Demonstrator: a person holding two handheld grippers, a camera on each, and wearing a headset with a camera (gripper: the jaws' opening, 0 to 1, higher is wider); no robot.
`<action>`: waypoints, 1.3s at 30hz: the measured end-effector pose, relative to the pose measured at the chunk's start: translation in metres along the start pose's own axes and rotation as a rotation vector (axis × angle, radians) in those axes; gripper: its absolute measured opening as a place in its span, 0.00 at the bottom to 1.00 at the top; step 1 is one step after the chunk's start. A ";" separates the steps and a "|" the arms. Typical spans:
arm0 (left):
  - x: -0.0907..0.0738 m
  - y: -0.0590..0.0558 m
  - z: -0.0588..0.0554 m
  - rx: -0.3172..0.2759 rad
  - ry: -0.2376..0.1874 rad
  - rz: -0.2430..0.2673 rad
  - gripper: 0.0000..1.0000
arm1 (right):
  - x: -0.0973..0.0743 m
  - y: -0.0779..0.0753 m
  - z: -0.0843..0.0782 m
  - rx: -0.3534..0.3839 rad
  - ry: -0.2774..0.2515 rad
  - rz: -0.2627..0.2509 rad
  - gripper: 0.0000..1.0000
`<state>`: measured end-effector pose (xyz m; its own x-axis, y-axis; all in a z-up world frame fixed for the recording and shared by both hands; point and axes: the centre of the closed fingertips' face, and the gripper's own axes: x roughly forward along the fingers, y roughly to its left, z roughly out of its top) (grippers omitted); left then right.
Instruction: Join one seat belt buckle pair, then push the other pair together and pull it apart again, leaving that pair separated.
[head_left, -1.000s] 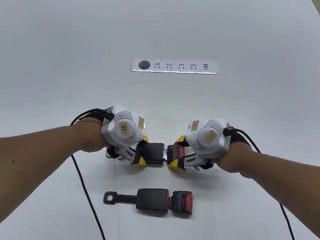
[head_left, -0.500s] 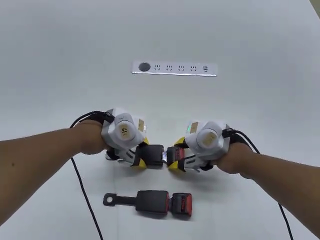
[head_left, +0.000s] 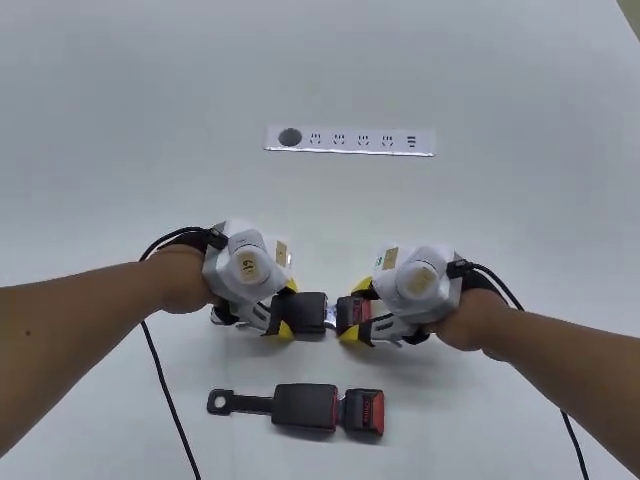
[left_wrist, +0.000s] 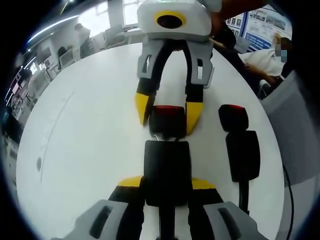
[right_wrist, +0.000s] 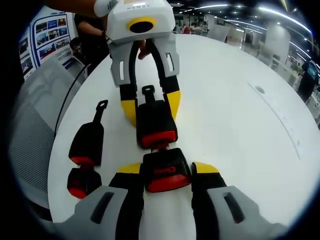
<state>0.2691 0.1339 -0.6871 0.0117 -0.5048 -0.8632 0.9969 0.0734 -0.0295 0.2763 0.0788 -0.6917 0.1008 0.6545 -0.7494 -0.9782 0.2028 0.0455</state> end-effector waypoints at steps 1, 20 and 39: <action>0.000 0.000 0.000 -0.001 0.000 0.000 0.34 | 0.000 -0.001 -0.001 0.002 -0.001 -0.001 0.35; -0.001 0.000 0.001 -0.010 -0.022 -0.004 0.34 | -0.013 -0.006 -0.014 0.002 -0.006 -0.001 0.35; 0.000 0.000 0.001 -0.018 -0.034 -0.004 0.34 | -0.031 -0.023 -0.056 0.026 -0.006 -0.037 0.35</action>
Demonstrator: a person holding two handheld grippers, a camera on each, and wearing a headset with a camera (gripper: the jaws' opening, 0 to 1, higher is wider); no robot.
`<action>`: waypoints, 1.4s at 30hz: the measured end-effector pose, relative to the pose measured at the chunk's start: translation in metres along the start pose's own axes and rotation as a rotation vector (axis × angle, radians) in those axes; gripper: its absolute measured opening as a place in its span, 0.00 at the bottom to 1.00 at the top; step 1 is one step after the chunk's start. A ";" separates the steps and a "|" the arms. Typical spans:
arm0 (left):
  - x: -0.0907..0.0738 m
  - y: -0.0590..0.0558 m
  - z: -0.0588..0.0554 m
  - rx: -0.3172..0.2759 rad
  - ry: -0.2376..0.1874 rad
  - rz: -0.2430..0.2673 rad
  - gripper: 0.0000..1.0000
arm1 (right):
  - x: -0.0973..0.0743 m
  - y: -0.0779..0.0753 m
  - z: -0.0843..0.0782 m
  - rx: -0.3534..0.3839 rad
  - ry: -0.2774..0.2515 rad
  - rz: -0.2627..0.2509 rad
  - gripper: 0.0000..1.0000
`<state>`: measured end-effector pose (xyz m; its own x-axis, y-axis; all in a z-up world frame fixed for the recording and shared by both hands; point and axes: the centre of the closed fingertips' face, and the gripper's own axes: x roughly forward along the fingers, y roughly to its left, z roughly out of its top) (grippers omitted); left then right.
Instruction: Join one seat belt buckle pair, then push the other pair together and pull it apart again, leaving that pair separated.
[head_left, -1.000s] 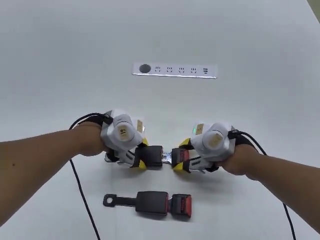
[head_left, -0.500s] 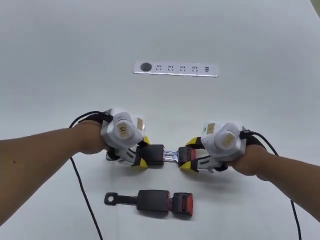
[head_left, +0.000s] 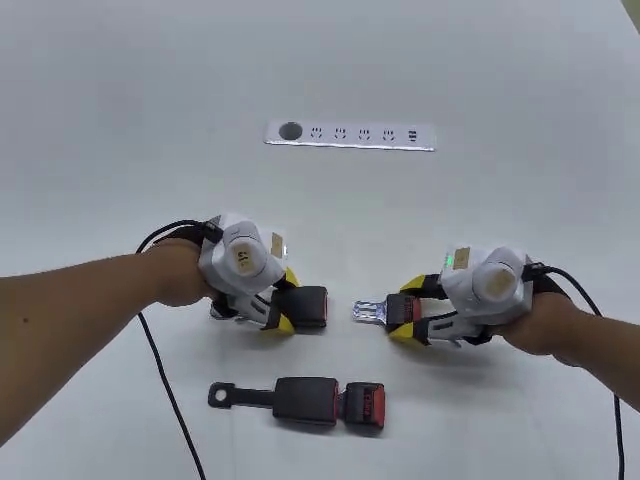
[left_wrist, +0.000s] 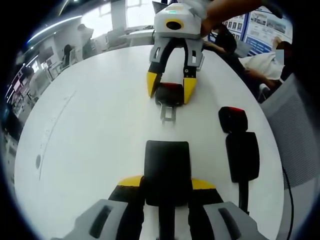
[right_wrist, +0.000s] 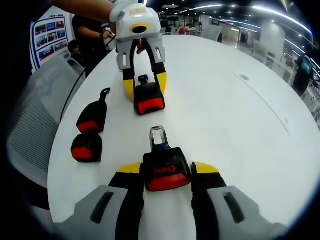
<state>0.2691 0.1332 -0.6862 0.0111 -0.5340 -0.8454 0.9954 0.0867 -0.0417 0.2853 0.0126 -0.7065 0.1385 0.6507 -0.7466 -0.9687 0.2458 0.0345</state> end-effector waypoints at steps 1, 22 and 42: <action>0.000 0.000 0.000 0.000 0.001 0.000 0.34 | -0.002 0.000 -0.002 0.001 0.003 -0.004 0.35; 0.000 0.000 0.000 -0.002 0.008 -0.002 0.34 | -0.041 0.000 -0.040 0.008 0.034 -0.025 0.35; 0.001 -0.002 0.004 0.023 0.025 0.006 0.36 | -0.056 -0.005 -0.049 -0.012 0.075 -0.025 0.36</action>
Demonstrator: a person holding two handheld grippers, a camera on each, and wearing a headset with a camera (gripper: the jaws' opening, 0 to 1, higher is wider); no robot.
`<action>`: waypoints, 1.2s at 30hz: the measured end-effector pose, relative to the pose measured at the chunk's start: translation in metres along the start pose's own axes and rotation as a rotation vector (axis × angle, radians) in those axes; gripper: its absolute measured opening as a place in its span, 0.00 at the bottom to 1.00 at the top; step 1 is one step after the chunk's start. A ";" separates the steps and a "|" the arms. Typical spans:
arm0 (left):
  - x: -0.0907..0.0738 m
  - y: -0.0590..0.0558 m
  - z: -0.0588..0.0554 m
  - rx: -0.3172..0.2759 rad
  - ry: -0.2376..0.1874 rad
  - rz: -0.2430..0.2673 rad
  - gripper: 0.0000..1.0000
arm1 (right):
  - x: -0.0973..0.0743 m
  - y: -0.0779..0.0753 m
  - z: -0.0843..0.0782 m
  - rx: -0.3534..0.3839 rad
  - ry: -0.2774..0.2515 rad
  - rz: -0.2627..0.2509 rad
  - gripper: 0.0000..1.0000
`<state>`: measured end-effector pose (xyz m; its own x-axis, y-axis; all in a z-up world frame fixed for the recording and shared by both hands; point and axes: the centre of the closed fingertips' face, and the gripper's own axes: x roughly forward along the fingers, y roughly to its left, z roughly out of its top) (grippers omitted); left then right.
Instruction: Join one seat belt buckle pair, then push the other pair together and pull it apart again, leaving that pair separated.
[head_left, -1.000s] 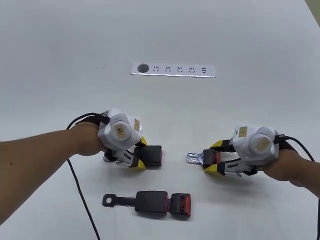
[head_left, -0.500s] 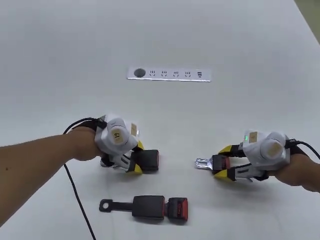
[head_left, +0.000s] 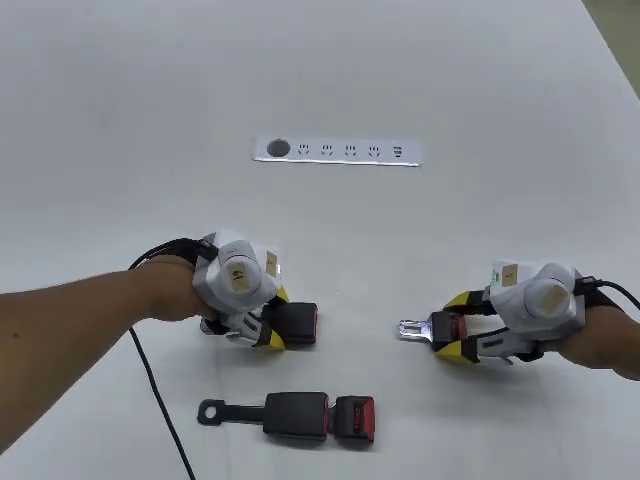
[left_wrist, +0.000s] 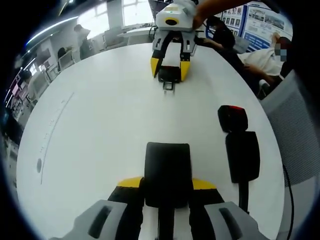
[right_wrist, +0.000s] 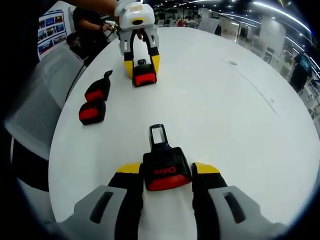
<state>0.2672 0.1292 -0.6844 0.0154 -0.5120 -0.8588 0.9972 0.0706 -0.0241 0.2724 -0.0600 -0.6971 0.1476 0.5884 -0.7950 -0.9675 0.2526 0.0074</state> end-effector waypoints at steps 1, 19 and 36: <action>0.001 0.002 -0.002 0.001 -0.003 0.008 0.39 | 0.000 0.000 0.000 0.010 0.005 -0.010 0.37; -0.029 0.018 0.006 -0.370 -0.222 0.207 0.81 | -0.045 -0.019 0.027 0.319 -0.215 -0.333 0.68; -0.088 -0.022 -0.021 -0.737 -0.417 0.482 0.92 | -0.075 0.024 0.022 0.507 -0.367 -0.521 0.82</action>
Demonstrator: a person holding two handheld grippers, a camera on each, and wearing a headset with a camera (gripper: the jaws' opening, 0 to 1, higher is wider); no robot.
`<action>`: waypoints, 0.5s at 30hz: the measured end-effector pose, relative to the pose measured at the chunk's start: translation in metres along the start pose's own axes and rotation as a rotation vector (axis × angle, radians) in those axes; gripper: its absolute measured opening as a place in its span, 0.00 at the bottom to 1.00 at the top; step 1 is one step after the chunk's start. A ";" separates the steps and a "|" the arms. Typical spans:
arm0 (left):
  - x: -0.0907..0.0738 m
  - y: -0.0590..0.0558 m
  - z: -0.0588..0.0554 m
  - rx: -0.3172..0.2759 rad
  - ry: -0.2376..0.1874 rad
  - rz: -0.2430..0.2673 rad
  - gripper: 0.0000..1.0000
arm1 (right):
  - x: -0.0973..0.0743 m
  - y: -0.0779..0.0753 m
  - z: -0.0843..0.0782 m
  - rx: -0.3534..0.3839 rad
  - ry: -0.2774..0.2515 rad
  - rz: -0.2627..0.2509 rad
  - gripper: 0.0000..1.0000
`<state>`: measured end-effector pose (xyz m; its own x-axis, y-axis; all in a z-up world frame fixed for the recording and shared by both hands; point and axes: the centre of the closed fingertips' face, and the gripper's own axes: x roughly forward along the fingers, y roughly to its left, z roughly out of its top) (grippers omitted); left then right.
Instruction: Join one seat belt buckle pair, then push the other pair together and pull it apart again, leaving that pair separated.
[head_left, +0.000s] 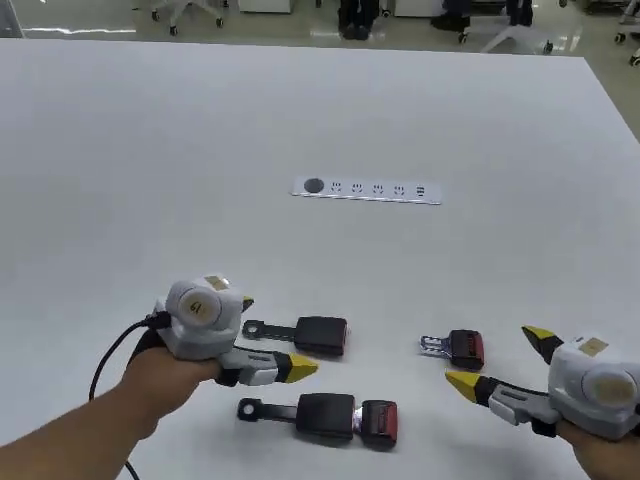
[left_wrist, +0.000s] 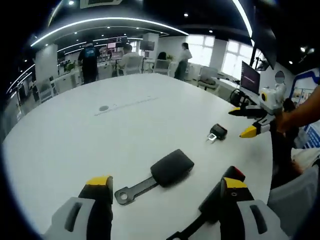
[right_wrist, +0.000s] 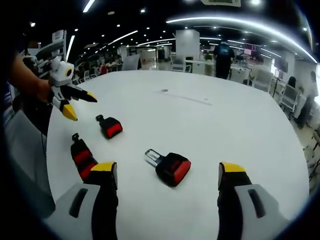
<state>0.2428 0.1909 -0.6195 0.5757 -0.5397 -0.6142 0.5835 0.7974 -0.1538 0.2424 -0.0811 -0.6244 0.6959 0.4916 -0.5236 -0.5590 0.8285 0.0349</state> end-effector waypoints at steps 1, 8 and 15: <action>-0.004 -0.004 -0.002 -0.015 -0.005 0.003 0.93 | -0.003 0.002 -0.001 0.003 -0.004 -0.008 0.83; -0.029 -0.006 -0.013 -0.061 -0.041 0.048 0.93 | -0.024 0.009 -0.011 0.094 -0.033 -0.078 0.83; -0.048 -0.008 -0.022 -0.099 -0.063 0.071 0.97 | -0.037 0.027 -0.021 0.078 -0.030 -0.074 0.85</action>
<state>0.1977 0.2163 -0.6061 0.6504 -0.4942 -0.5768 0.4822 0.8554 -0.1891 0.1919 -0.0824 -0.6221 0.7479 0.4353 -0.5012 -0.4695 0.8806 0.0642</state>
